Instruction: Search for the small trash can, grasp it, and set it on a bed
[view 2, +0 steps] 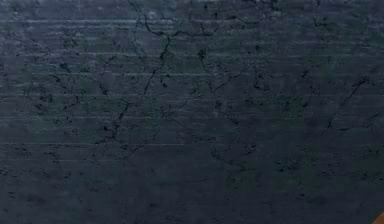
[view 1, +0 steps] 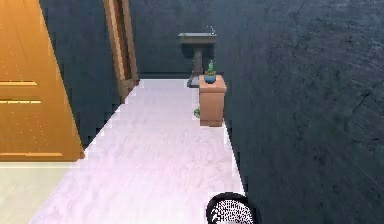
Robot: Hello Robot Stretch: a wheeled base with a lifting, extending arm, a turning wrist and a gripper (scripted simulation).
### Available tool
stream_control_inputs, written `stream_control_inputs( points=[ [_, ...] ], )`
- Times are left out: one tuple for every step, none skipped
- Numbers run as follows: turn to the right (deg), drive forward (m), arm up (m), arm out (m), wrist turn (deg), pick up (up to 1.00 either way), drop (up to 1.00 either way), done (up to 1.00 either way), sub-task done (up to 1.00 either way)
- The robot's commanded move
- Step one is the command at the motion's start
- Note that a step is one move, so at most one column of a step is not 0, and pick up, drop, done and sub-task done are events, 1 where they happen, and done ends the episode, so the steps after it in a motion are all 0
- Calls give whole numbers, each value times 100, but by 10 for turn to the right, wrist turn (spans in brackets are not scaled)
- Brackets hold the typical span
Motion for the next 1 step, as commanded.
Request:
stream_control_inputs(
  points=[
    [150, 0, 0, 0, 0, 0, 0, 0, 0]
  ],
)
